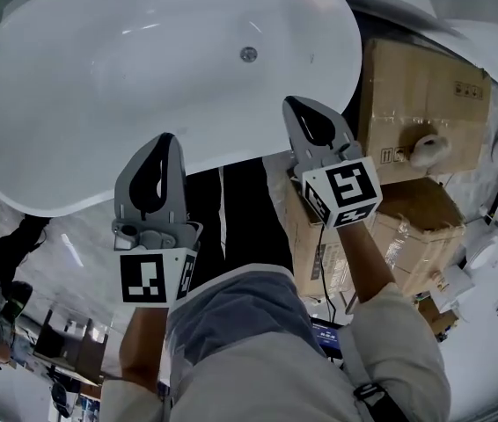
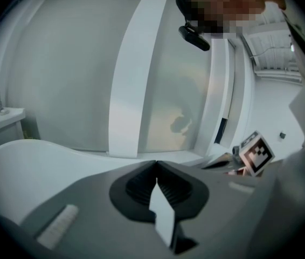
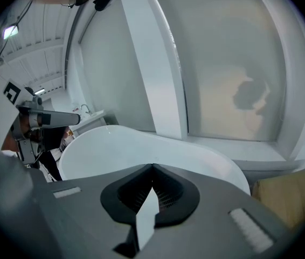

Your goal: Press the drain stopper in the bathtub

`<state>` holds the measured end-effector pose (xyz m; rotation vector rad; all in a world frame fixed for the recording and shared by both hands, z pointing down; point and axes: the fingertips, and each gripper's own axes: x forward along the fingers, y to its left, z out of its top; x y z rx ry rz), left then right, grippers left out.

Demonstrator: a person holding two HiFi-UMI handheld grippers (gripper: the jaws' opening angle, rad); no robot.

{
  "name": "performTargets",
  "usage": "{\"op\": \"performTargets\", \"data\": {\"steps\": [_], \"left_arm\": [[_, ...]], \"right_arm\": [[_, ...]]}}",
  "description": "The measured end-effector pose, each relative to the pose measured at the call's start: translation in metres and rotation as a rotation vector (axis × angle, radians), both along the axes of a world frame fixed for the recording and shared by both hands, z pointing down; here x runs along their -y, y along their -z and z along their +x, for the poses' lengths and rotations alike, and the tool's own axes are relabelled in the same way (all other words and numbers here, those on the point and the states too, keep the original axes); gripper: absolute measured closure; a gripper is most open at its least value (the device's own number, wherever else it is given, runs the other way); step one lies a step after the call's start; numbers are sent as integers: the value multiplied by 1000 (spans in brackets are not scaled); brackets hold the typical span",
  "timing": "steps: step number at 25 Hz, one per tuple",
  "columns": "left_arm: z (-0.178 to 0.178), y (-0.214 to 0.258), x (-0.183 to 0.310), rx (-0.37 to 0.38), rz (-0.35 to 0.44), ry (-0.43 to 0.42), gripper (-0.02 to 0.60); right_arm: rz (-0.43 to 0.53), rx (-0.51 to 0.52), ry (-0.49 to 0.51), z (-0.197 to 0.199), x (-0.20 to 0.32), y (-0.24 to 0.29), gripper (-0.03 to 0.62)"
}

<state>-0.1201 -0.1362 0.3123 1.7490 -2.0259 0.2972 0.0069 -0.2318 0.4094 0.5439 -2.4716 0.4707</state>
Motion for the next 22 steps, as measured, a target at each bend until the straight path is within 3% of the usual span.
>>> {"op": "performTargets", "data": {"steps": [18, 22], "left_arm": [[-7, -84, 18, -33, -66, 29, 581], [-16, -100, 20, -19, -40, 50, 581]], "right_arm": [[-3, -15, 40, -28, 29, -92, 595], [-3, -17, 45, -33, 29, -107, 595]]}}
